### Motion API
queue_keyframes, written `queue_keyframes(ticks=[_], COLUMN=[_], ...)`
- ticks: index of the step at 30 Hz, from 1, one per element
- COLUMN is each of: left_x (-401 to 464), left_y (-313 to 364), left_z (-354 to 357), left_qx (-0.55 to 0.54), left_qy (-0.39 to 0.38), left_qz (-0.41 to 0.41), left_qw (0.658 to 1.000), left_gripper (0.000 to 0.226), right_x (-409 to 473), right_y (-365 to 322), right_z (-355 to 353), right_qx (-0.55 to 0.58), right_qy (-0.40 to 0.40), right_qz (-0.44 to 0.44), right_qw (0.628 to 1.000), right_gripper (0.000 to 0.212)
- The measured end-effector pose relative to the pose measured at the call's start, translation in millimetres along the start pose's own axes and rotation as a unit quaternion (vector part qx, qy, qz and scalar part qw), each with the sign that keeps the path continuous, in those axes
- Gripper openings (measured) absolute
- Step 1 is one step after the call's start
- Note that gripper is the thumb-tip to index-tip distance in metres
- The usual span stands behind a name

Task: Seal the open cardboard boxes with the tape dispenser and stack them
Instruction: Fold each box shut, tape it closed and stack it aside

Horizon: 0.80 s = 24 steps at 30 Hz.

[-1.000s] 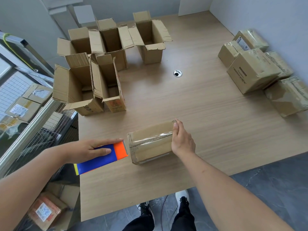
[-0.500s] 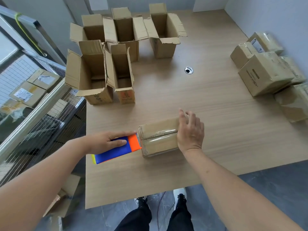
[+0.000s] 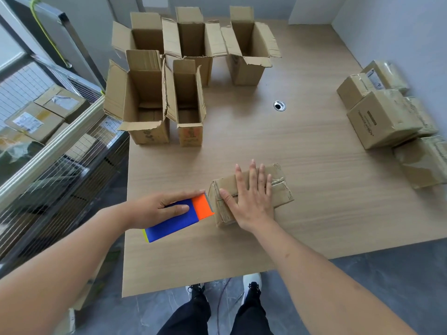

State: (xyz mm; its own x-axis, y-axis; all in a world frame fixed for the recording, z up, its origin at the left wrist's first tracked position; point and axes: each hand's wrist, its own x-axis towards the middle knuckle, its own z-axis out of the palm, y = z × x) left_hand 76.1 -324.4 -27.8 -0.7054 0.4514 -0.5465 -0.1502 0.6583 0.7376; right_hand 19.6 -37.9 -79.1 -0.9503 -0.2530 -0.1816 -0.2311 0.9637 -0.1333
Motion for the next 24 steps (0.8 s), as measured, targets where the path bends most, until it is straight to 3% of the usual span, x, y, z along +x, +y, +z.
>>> queue_keyframes(ticks=[6,12,18,24], left_x=[-10.6,19.7,35.3,50.6], left_y=[-15.7,4.3,21.3,36.7], left_z=[-1.5,13.8,9.7,-8.3], left_qx=[-0.002,0.045,0.043,0.14], left_qy=[0.001,0.035,0.009,-0.037], left_qz=[-0.023,-0.09,-0.127,-0.148], left_qw=[1.0,0.994,0.991,0.978], left_gripper=[0.046,0.043,0.041,0.045], right_x=[3.1,1.8,3.1,-0.4], right_y=[1.6,-2.4,-6.4,-25.8], right_z=[1.3,-0.8,-8.2,-21.3], right_qx=[-0.001,-0.004,0.003,-0.002], right_qy=[-0.006,0.008,-0.016,-0.086], right_qz=[0.002,0.004,0.011,0.031], right_qw=[1.0,1.0,1.0,0.996], right_gripper=[0.092,0.121,0.12,0.111])
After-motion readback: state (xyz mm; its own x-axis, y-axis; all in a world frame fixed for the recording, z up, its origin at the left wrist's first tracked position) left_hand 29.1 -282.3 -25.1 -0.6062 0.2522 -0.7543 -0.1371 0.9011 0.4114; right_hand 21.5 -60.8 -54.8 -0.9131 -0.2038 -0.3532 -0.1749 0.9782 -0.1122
